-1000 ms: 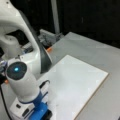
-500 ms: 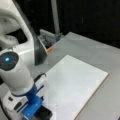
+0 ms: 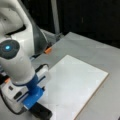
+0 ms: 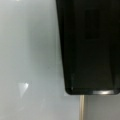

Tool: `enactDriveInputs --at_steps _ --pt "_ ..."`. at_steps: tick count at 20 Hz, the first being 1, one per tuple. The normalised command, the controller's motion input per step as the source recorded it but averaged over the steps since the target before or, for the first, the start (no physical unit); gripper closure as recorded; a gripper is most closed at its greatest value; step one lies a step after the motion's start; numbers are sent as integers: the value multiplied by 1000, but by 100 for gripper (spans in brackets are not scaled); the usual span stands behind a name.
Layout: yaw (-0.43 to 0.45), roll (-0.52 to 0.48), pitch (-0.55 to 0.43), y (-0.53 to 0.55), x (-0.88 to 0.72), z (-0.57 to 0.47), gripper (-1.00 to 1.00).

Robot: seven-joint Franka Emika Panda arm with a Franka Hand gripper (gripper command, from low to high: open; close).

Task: Erasing curve lines

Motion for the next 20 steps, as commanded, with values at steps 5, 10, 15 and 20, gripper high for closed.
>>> enactDriveInputs --at_steps 5,10,15,20 --pt "-87 -56 22 654 -237 98 -100" --pt "-141 -132 -44 782 -263 13 -100" --pt "-103 -168 -107 608 -213 -82 -100" --pt "-64 -116 -171 444 -117 -162 -100"
